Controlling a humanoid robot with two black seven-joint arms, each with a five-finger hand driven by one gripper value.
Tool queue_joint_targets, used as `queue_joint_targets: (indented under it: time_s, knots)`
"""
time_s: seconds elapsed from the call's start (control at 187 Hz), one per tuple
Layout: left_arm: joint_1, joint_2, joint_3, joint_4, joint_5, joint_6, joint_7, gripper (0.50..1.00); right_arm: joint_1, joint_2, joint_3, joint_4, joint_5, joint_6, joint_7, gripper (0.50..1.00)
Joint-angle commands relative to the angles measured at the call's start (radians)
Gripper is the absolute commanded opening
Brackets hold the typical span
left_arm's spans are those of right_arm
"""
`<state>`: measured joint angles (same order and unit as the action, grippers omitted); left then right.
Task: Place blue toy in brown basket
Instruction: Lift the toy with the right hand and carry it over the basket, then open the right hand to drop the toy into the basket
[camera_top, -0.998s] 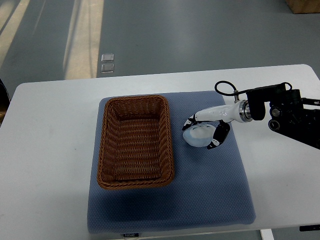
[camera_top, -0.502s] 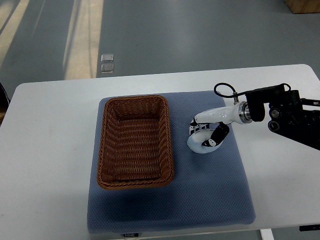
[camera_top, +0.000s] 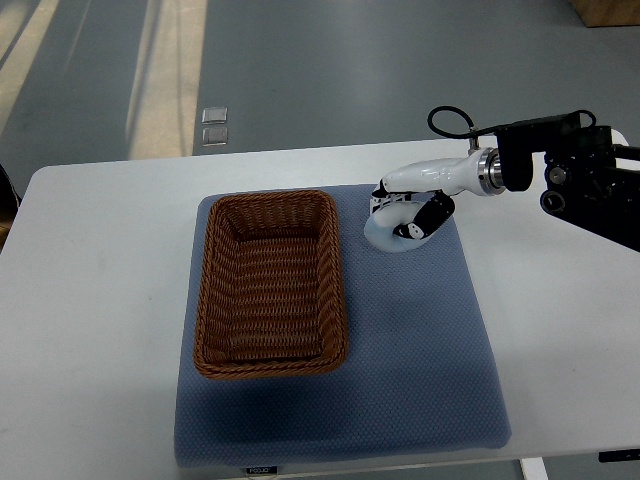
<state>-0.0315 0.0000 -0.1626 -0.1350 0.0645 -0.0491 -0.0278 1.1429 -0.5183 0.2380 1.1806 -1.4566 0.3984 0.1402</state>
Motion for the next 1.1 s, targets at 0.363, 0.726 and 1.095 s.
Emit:
queue_joint_targets:
  time_s: [0.363,0.726,1.095]
  knots:
    - [-0.001,0.000,0.000,0.000,0.000,0.000,0.000,1.000,0.021,0.235,0.092,-0.039,0.068,-0.085,0.002,0.500]
    - [0.001,0.000,0.000,0.000,0.000,0.000,0.000,1.000,-0.115,0.412,0.093,-0.161,0.051,-0.095,-0.001,0.500]
    - [0.001,0.000,0.000,0.000,0.000,0.000,0.000,1.000,-0.157,0.457,0.093,-0.182,0.051,-0.127,-0.002,0.831]
